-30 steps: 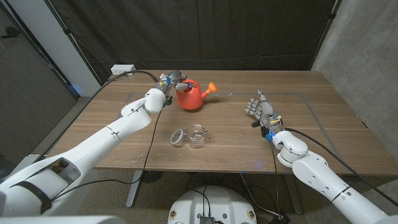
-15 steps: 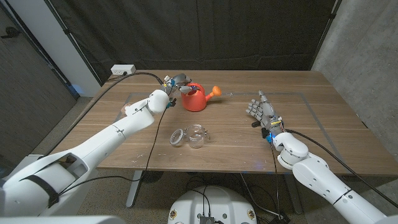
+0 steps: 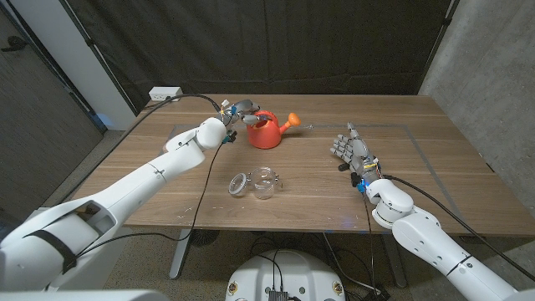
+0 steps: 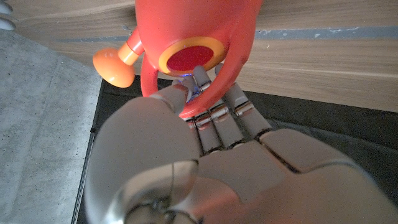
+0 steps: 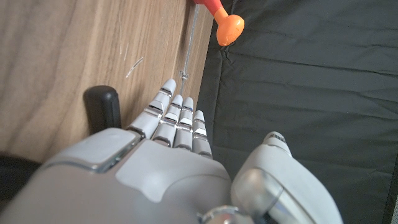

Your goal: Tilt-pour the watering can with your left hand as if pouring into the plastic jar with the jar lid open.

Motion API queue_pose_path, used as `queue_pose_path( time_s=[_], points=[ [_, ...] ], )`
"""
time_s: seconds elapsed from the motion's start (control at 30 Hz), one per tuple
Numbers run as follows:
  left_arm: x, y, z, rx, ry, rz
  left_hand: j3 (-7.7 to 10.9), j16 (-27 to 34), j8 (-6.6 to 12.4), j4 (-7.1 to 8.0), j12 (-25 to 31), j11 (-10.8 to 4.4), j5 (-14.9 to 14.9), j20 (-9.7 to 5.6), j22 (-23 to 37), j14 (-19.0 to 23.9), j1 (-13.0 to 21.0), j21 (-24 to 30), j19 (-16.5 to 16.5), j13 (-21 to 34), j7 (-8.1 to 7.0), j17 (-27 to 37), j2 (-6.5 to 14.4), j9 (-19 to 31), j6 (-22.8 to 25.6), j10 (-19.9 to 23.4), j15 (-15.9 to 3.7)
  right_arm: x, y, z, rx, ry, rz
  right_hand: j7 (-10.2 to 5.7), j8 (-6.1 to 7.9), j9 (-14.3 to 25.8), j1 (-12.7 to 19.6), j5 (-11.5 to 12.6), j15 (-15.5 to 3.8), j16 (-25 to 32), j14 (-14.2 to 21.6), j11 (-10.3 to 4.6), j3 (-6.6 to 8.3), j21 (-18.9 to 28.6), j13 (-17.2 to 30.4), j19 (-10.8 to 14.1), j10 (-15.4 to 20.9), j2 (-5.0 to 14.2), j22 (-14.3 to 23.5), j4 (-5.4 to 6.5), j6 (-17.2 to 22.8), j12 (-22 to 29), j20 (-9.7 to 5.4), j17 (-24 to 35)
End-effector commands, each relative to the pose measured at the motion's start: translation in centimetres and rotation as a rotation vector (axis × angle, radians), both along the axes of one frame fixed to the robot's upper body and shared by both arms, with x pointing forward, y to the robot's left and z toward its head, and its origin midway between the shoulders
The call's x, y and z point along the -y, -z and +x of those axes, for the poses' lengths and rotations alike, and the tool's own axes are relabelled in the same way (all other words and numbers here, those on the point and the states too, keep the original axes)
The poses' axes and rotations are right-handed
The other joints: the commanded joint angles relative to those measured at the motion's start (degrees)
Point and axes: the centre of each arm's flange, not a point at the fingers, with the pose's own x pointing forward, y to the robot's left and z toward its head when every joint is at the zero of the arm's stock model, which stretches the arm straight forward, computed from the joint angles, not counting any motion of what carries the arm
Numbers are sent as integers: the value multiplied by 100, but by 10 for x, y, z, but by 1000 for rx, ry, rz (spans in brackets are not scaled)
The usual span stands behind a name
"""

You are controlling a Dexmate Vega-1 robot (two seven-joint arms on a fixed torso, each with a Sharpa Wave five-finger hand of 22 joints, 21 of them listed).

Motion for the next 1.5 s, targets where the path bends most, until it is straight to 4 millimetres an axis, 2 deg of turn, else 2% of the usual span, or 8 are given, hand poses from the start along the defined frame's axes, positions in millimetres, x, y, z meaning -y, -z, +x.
queue_pose_path(
  time_s=[0.03, 0.4, 0.5, 0.7, 1.03, 1.07, 1.33, 1.5],
  points=[
    [2, 0, -2, -33, 41, 36, -91, 49, -78, 84, -20, 7, -48, 3, 1, -291, -165, -50, -17, -86, 5, -404, -128, -25, -73, -61, 203, 0, 3, -4, 15, 12, 12, -23, 18, 14, 3, 11, -10, 8, 80, -2, -26, -8, 19, 25, 36, 26, 25, 2, 82, -11, -11, 11],
    [5, -2, -6, -33, 51, 59, -663, 16, -441, 503, -48, 121, -66, 165, 5, -959, -973, -378, -317, -351, -43, -533, -572, -252, -558, -694, 382, 4, 8, -7, 10, 14, 19, -30, 21, 14, -1, 10, -27, 11, 94, -7, -30, -14, 19, 40, 61, 29, 26, 1, 95, -2, -14, 11],
    [7, -1, -8, -26, 39, 75, -759, -13, -516, 572, -47, 80, -60, 340, 16, -1345, -1103, -556, -593, -428, -98, -532, -603, -320, -684, -958, 424, 6, 9, -8, 8, 15, 21, -34, 20, 14, -3, 10, -24, 12, 97, -15, -31, -16, 19, 43, 59, 30, 26, 1, 96, -3, -14, 11],
    [11, 0, -11, -14, 22, 103, -969, 17, -584, 686, -39, -63, -35, 524, 48, -1819, -1352, -865, -1141, -539, -283, -503, -708, -431, -886, -1362, 457, 8, 11, -9, 4, 15, 24, -42, 17, 14, -6, 10, -18, 11, 97, -14, -33, -22, 19, 45, 62, 32, 27, 1, 92, -2, -11, 11],
    [16, -4, -22, 26, 36, 118, -1154, 11, -640, 745, 33, -111, 9, 692, 73, -2272, -1536, -1143, -1672, -632, -433, -500, -841, -528, -1153, -1435, 487, 10, 16, -12, -1, 14, 28, -43, 16, 14, -10, 9, -18, 9, 99, -6, -37, -33, 19, 51, 62, 34, 28, -1, 94, -4, -8, 11],
    [17, -4, -24, 32, 41, 114, -1174, 34, -629, 741, -52, -115, 28, 700, 78, -2295, -1545, -1166, -1684, -669, -427, -501, -847, -557, -1157, -1753, 483, 10, 17, -12, 0, 15, 29, -46, 17, 14, -10, 9, -16, 9, 98, -11, -37, -33, 19, 52, 62, 34, 28, -1, 97, -4, -8, 11],
    [17, -5, -31, 41, 70, 96, -1225, 38, -653, 744, -44, -93, 41, 706, 81, -2388, -1582, -1205, -1716, -708, -447, -513, -892, -595, -1274, -1904, 490, 13, 15, -16, 11, 22, 25, -50, 17, 15, -9, 9, -12, 8, 100, -6, -40, -40, 19, 57, 67, 34, 28, -5, 101, -3, -7, 10],
    [18, -1, -30, 18, 80, 94, -1297, 35, -663, 742, -27, -79, 48, 773, 81, -2458, -1629, -1207, -1648, -755, -489, -547, -973, -629, -1365, -2003, 721, 12, 15, -17, 9, 20, 19, -49, 16, 15, -8, 9, -16, 8, 104, -10, -40, -45, 19, 59, 65, 37, 29, -6, 103, -4, -6, 10]
  ],
)
